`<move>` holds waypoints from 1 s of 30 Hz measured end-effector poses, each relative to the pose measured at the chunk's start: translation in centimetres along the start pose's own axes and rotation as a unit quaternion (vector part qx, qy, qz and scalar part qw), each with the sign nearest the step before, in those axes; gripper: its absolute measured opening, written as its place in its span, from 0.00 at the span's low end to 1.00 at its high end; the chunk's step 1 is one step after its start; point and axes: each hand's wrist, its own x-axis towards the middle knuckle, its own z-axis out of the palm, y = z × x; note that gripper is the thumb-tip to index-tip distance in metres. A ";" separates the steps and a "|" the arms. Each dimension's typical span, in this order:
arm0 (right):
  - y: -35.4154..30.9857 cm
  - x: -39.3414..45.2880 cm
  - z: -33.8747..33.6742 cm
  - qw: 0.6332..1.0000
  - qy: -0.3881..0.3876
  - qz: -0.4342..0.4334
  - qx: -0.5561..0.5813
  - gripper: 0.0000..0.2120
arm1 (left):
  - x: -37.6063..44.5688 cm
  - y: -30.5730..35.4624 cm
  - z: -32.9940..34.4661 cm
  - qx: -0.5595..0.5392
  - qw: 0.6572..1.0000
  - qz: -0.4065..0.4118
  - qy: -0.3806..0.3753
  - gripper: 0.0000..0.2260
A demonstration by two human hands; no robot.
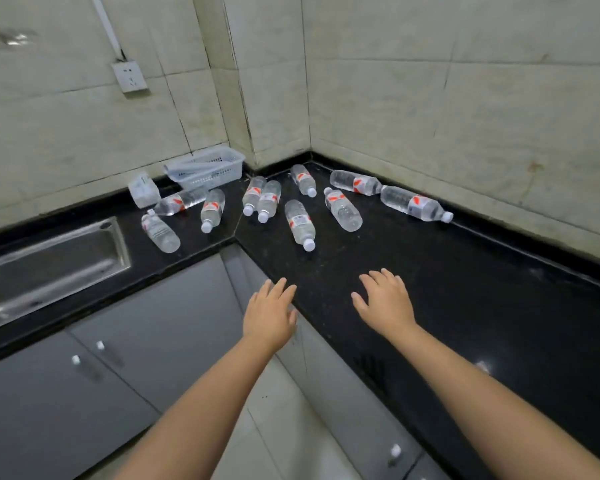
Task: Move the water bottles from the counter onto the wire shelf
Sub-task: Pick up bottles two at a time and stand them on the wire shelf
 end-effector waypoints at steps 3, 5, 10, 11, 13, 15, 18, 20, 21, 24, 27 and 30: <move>0.6 6.5 0.5 1.000 -0.001 0.018 0.014 0.22 | 5.8 -2.8 -1.6 0.020 1.000 -0.009 0.006 0.23; 0.9 10.3 0.9 0.999 0.002 0.025 0.023 0.21 | 9.5 -4.5 -2.3 0.028 0.999 -0.014 0.015 0.22; 0.9 17.2 3.2 0.999 -0.007 0.050 0.010 0.22 | 17.4 -7.1 -1.0 0.028 1.000 0.000 0.009 0.23; 0.9 18.6 3.9 0.998 -0.009 0.057 0.008 0.22 | 19.2 -7.5 -0.4 0.032 0.999 0.010 -0.002 0.23; 1.0 21.1 5.2 0.997 -0.015 0.077 0.006 0.22 | 23.0 -8.1 0.7 0.048 0.997 0.051 -0.027 0.23; 1.3 23.6 6.2 0.994 -0.021 0.105 0.007 0.23 | 27.1 -8.8 1.3 0.063 0.990 0.112 -0.049 0.24; 1.8 26.9 7.5 0.986 0.000 0.165 0.021 0.22 | 33.5 -10.4 2.0 0.090 0.972 0.211 -0.058 0.25; 1.8 28.6 7.9 0.977 0.009 0.209 0.028 0.22 | 37.3 -11.4 2.8 0.106 0.952 0.277 -0.077 0.26; 1.6 29.3 8.0 0.974 0.010 0.226 0.030 0.22 | 38.8 -11.7 3.1 0.113 0.939 0.310 -0.094 0.26; 0.8 31.0 8.3 0.964 0.010 0.263 0.029 0.23 | 42.1 -12.1 3.8 0.113 0.895 0.421 -0.100 0.29; 0.4 33.4 8.4 0.961 -0.002 0.274 0.025 0.25 | 44.2 -12.2 5.9 0.060 0.839 0.539 0.044 0.26; 0.7 37.2 8.1 0.956 -0.020 0.291 0.019 0.28 | 45.3 -12.2 7.7 -0.010 0.805 0.579 0.131 0.17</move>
